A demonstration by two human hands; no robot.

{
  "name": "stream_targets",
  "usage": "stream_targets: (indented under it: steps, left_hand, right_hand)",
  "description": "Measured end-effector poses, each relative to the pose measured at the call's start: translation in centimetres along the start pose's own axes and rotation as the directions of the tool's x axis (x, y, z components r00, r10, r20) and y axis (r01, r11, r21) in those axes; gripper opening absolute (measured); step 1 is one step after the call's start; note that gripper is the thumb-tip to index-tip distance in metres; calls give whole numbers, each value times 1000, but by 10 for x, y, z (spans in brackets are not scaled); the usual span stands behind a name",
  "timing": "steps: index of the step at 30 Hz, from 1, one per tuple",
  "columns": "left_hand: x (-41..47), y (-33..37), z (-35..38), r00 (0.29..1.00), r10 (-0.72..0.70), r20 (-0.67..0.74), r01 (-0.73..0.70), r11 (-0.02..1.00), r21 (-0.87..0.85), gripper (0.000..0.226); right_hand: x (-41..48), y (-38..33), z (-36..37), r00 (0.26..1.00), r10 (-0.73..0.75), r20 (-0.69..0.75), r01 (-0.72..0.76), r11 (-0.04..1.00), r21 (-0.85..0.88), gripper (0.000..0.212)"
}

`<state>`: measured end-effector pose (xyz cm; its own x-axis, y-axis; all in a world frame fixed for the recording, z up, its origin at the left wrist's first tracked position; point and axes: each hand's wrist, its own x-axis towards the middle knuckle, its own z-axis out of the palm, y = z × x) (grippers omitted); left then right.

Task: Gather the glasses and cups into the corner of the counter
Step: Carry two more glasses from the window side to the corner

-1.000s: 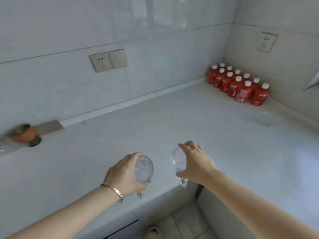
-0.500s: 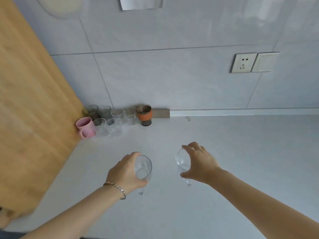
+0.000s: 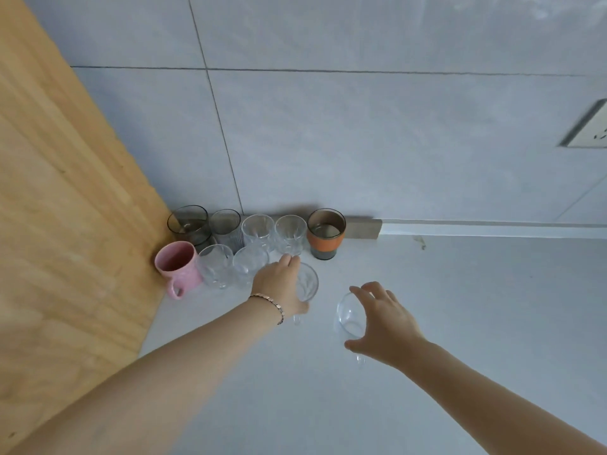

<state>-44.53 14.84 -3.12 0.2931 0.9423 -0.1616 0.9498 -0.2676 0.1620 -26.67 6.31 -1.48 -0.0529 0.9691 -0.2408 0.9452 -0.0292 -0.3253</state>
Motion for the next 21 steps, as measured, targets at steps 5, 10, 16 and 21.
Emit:
stream_targets:
  steps: [5, 10, 16, 21]
  left_hand:
    - [43, -13, 18, 998, 7, 59, -11, 998, 60, 78]
    - [66, -31, 28, 997, 28, 66, -34, 996, 83, 88]
    - [71, -46, 41, 997, 68, 25, -70, 995, 78, 93]
    - [71, -50, 46, 997, 82, 7, -83, 992, 96, 95]
  right_hand:
    - [22, 9, 8, 997, 72, 0, -72, 997, 0, 91]
    - [52, 12, 17, 995, 97, 13, -96, 995, -22, 89]
    - [107, -2, 31, 993, 115, 3, -115, 993, 2, 87]
    - [136, -14, 43, 994, 88, -57, -86, 996, 27, 83]
